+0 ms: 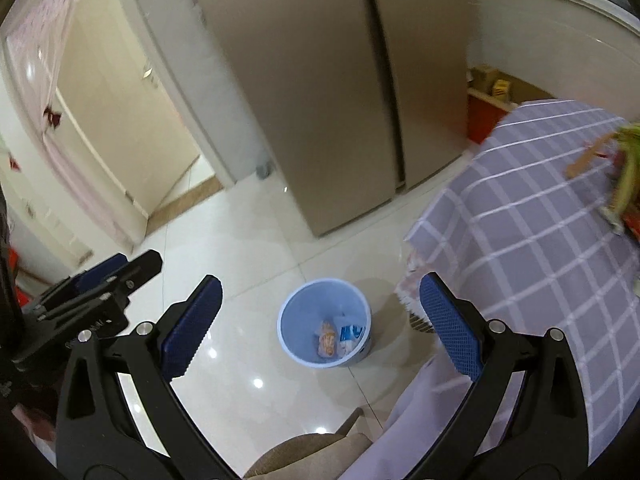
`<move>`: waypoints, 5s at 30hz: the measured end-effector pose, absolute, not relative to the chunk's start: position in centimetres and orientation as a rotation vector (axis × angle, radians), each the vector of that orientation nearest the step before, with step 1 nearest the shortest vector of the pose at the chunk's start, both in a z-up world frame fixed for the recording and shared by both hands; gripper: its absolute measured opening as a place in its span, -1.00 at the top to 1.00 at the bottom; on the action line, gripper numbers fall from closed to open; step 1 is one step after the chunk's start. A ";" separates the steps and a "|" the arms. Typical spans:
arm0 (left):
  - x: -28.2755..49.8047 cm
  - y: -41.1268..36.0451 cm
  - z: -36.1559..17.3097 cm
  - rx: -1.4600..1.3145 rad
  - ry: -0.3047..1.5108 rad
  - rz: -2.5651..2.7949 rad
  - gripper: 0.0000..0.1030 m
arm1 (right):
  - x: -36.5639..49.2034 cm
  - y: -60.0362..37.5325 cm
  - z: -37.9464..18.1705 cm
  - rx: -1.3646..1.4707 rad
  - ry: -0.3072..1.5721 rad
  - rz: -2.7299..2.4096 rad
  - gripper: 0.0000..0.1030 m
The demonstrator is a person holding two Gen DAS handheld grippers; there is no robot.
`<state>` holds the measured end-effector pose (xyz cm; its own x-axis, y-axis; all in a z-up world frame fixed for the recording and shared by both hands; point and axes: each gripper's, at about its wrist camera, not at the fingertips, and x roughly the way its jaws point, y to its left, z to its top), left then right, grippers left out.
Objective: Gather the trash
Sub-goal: 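Grasp the small white bottle with the right tool while the left tool grasps the snack wrapper, then carry the bottle and wrapper over the blue bucket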
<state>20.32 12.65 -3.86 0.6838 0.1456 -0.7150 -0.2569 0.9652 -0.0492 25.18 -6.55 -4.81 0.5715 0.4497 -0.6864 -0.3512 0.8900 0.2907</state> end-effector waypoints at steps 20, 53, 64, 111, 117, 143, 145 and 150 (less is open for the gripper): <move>24.0 -4.0 -1.4 -0.038 0.723 -0.177 -0.22 | 22.7 -23.7 -1.6 0.264 0.699 0.061 -0.88; 28.2 -17.3 -6.8 0.097 0.908 -0.415 -0.37 | 22.3 -32.6 -5.6 0.350 0.801 -0.023 0.52; 29.7 -22.6 -7.2 0.155 0.923 -0.510 -0.39 | 19.7 -37.4 -3.0 0.382 0.704 -0.120 0.52; 22.9 -8.9 -5.7 0.025 0.829 -0.319 0.51 | 21.5 -24.5 -5.1 0.230 0.821 0.117 0.52; 22.7 -4.6 -6.1 -0.011 0.836 -0.218 0.51 | 22.5 -20.1 -5.3 0.174 0.838 0.211 0.52; 24.0 9.6 -9.4 -0.143 0.930 0.132 0.51 | 28.0 -3.1 -8.4 -0.065 0.945 0.482 0.52; 24.5 10.4 -9.8 -0.146 0.941 0.152 0.51 | 28.6 -2.3 -8.8 -0.074 0.960 0.483 0.52; 25.8 12.1 -11.3 -0.173 0.970 0.191 0.00 | 29.8 -1.0 -9.6 -0.086 0.985 0.485 0.52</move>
<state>25.77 12.12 -11.26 0.5510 0.0837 -0.8303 -0.2375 0.9695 -0.0599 29.84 -1.02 -9.59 0.4558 0.3542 -0.8165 -0.4308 0.8906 0.1459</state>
